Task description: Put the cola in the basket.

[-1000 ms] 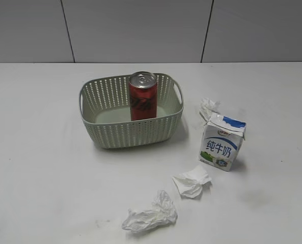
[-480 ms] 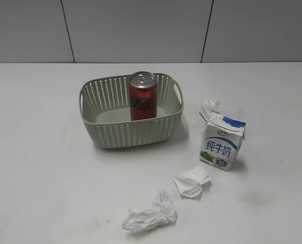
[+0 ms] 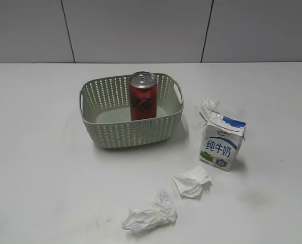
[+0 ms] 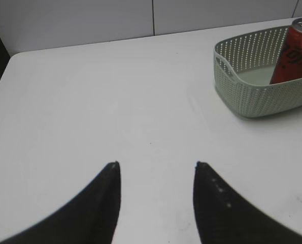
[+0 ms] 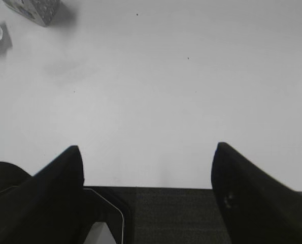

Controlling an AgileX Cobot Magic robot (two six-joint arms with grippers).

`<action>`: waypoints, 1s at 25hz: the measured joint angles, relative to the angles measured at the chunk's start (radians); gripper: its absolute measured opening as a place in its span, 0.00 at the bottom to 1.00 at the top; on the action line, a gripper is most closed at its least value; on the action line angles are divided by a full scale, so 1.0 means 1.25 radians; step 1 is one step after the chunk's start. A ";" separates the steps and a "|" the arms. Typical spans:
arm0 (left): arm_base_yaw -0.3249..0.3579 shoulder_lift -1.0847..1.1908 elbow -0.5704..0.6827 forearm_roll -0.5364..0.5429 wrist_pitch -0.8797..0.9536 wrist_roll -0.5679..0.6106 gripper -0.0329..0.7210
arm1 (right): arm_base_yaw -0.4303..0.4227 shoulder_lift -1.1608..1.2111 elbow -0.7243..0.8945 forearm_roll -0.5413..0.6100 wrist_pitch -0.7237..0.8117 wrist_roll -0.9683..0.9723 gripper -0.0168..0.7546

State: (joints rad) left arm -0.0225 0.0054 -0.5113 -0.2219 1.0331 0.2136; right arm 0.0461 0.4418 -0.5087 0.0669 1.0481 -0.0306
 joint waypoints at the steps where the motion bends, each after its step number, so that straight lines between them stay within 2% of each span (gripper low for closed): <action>1: 0.000 0.000 0.000 0.000 0.000 0.000 0.53 | 0.000 -0.016 0.000 0.000 0.000 0.000 0.79; 25: 0.000 0.000 0.000 0.000 0.000 0.000 0.53 | 0.000 -0.313 0.000 0.001 -0.002 -0.004 0.79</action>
State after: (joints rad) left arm -0.0225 0.0054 -0.5113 -0.2219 1.0331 0.2136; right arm 0.0461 0.0507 -0.5087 0.0677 1.0456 -0.0354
